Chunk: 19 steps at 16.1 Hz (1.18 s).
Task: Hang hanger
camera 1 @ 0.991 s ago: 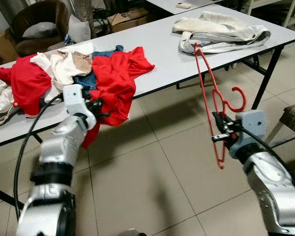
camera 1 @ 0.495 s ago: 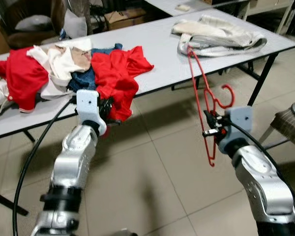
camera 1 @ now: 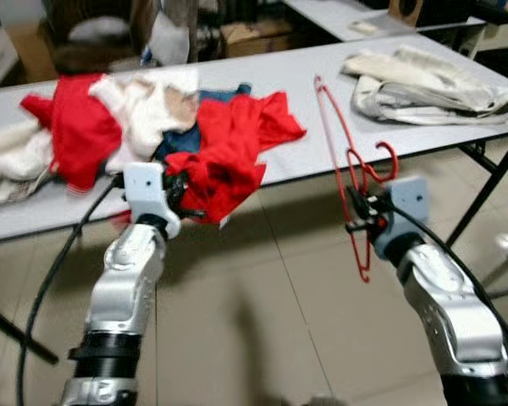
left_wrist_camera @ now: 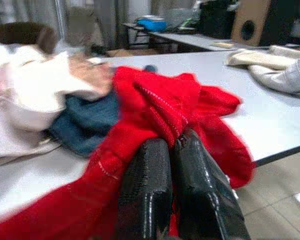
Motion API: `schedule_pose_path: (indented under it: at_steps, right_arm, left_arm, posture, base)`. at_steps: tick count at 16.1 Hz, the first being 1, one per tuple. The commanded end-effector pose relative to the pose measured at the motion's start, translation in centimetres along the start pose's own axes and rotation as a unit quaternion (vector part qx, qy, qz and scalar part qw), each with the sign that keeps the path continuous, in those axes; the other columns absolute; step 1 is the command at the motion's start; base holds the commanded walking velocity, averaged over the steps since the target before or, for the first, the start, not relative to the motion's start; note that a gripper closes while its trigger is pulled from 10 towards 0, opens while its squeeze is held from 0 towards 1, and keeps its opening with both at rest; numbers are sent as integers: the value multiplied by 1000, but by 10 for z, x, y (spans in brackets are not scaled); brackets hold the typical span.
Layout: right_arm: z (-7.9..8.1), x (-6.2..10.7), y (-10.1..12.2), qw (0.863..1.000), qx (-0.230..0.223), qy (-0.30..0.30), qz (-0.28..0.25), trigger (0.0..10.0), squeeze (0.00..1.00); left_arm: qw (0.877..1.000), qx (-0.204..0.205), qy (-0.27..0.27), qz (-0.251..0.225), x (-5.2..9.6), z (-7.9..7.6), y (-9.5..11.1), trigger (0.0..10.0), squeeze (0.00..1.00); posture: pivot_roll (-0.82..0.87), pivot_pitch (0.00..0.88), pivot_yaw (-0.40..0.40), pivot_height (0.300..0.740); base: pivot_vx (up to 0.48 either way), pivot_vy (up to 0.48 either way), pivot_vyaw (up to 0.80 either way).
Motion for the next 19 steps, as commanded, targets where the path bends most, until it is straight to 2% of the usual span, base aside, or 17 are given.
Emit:
schedule_pose_path:
  at_steps: [1,3,4,6,7,9,12,13,16,18,19]
  right_arm:
    - [0,0,7,1000,2,-4,-9,10000,0]
    - [2,2,7,1000,1,9,-5,10000,0]
    - [15,9,6,998,-4,66,9,10000,0]
    - [24,17,4,993,-25,114,24,10000,0]
    - [36,32,0,983,-19,176,47,10000,0]
    - [43,53,-11,968,-23,233,90,10000,0]
    - [47,77,-23,947,-41,283,146,10000,0]
    - [47,81,-24,944,-49,290,153,10000,0]
    - [41,79,-30,942,-77,273,178,10000,0]
    - [25,68,-50,945,-119,203,226,10000,0]
    - [22,66,-53,945,-127,192,231,10000,0]
  left_arm:
    - [1000,-8,-6,-9,-3,0,7,10000,0]
    - [1000,-8,-15,-9,-4,-4,9,10000,0]
    - [999,-22,-36,-9,-6,-8,10,10000,0]
    - [997,-34,-57,-29,-6,-11,18,9882,0]
    - [997,-44,-65,-25,-9,-9,19,0,0]
    - [996,-62,-59,-23,-14,-1,25,0,0]
    - [994,-78,-57,-43,-21,7,45,0,0]
    - [994,-83,-58,-48,-22,7,49,0,0]
    - [990,-99,-85,-58,-20,-1,57,0,0]
    - [986,-108,-112,-61,-15,-9,58,0,0]
    - [985,-112,-119,-62,-14,-11,58,0,0]
  posture:
    - [-115,0,71,740]
    - [-114,0,77,740]
    - [-112,0,79,740]
    - [-113,0,80,740]
    - [-114,0,84,740]
    - [-116,0,90,740]
    - [-117,0,92,740]
    - [-117,0,92,740]
    - [-113,0,91,740]
    - [-109,0,85,740]
    - [-108,0,84,740]
  base:
    - [480,0,0]
    - [452,0,0]
    - [0,0,0]
    - [0,0,0]
    - [0,0,0]
    - [0,0,0]
    - [0,0,0]
    - [0,0,0]
    - [0,0,0]
    - [0,0,0]
    - [0,0,0]
Point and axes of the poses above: a point about 5 cm out from each wrist's last joint towards the gripper, its own x axis pointing back from the gripper into the wrist, its own y axis along the axis of the wrist's last joint, z = x × y, the point moved 6 cm from there along -x, pointing out of the wrist towards the gripper, and after that the axes turned 12 degrees about -x, right-handed, at the moved point
